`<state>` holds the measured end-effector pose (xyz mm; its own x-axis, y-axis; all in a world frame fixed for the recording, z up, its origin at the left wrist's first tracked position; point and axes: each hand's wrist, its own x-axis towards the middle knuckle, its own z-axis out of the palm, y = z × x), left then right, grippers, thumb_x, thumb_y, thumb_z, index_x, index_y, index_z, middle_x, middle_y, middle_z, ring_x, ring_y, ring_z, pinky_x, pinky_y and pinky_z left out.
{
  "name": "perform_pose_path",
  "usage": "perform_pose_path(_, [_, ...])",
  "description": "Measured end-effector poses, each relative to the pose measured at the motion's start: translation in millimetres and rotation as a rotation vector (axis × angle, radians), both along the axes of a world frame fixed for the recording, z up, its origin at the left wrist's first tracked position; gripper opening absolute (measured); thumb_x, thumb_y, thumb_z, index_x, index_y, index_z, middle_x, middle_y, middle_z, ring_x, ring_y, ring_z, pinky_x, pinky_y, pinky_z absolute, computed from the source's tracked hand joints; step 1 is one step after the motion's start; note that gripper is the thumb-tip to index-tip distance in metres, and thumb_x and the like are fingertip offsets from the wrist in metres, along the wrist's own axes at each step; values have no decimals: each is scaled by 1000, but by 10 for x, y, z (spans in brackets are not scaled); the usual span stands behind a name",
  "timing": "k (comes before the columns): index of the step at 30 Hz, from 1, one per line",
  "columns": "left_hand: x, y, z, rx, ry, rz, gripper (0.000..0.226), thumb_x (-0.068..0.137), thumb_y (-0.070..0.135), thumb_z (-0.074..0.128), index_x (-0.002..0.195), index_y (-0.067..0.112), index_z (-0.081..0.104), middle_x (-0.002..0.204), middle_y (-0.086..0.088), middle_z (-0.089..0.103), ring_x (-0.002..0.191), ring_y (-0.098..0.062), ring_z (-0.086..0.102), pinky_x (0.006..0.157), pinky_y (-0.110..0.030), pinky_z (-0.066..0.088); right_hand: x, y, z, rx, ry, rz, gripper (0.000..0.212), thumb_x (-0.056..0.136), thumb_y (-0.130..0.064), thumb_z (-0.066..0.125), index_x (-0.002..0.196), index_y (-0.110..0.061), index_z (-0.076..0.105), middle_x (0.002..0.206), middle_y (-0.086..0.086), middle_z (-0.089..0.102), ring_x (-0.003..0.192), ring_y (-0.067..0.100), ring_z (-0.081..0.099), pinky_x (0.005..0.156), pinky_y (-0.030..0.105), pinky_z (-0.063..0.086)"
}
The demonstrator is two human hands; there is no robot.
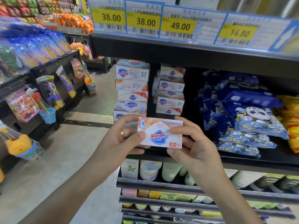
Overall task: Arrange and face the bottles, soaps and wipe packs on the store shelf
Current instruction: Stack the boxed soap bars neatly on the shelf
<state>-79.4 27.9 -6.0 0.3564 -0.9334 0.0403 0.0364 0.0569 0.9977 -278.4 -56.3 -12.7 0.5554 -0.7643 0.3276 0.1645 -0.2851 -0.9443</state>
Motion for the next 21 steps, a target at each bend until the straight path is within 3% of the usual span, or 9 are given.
perform_pose_path(3, [102,-18,-20,19,37,-40,32,103,22,57,129,41,61,116,1,77,102,-24,76,86,-42,63,-27,-2,35,150,-29,9,40,79,0,83,112,-18,70,136,8,63,110,28,71,86,35,61])
perform_pose_path(6, [201,-16,-56,3,-13,-79,56,84,16,54,130,46,62,132,6,70,116,-18,70,95,-42,56,-59,0,76,249,-2,-9,42,78,-13,77,119,-16,67,122,4,73,112,27,71,92,39,60])
perform_pose_path(11, [151,73,-36,-103,-448,-91,81,89,-4,70,140,55,49,149,20,51,143,-3,43,113,-39,44,-49,5,123,454,-37,15,39,79,-18,73,118,-15,70,123,11,72,110,25,72,88,36,60])
perform_pose_path(14, [116,65,4,-165,-591,-74,69,85,13,78,137,51,54,146,23,51,145,-7,41,113,-41,44,-32,25,134,523,-31,39,37,82,-20,73,118,-18,72,120,17,72,97,27,72,85,35,61])
perform_pose_path(17, [96,53,11,-178,-582,-47,54,87,14,81,126,46,62,133,20,63,134,-14,54,108,-45,48,-20,43,141,553,-18,41,37,80,-25,74,117,-21,73,120,19,71,92,28,71,81,34,61])
perform_pose_path(21, [83,79,24,-126,-534,-34,49,86,14,80,118,49,64,124,23,68,127,-10,60,104,-39,52,-13,56,139,501,45,8,39,79,-34,73,118,-31,74,110,14,73,91,28,73,80,38,61])
